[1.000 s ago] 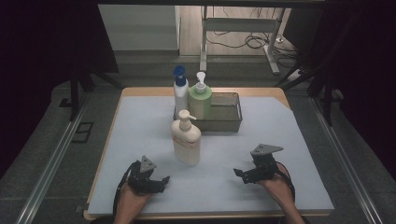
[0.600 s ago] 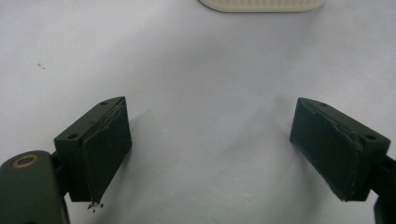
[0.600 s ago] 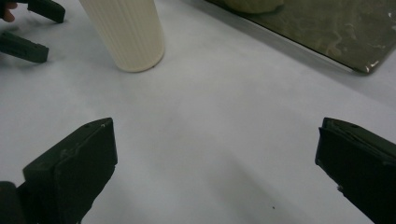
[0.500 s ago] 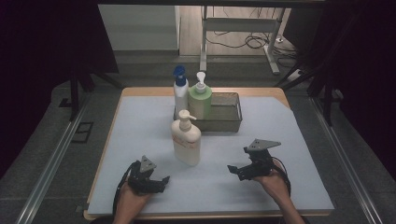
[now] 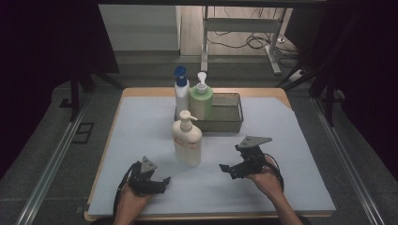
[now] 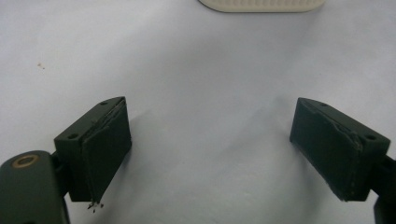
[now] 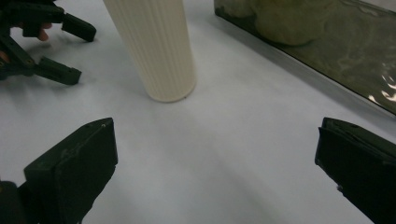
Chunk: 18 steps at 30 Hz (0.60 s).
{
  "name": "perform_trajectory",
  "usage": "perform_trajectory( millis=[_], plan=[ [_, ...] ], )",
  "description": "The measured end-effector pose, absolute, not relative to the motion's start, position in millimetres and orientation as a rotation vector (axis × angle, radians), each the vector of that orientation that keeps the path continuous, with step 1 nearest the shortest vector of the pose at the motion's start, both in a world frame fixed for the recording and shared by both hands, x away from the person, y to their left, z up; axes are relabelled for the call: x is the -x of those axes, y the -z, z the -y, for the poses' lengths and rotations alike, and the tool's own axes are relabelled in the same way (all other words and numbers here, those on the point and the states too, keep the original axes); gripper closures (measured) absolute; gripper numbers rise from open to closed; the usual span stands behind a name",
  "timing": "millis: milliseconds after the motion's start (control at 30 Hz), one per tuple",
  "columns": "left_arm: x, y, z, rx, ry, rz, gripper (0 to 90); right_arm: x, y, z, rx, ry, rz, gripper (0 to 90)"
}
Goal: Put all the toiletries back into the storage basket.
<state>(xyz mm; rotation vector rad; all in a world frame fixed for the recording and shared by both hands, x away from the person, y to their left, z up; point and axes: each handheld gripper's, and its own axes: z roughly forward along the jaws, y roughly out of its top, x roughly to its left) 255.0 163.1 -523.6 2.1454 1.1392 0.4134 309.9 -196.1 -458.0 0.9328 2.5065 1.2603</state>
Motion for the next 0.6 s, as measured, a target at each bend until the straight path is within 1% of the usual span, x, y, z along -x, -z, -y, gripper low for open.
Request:
perform_trajectory(
  millis=[167,600],
  plan=[
    [-255,524,-163,-2.141,-0.414,-1.141,12.1,-311,450,181,-0.886,-1.282,-2.502,0.0],
    [-255,524,-163,-2.141,-0.413,-1.142,12.1,-315,441,159,-0.858,-1.316,-2.499,0.0]
  ],
)
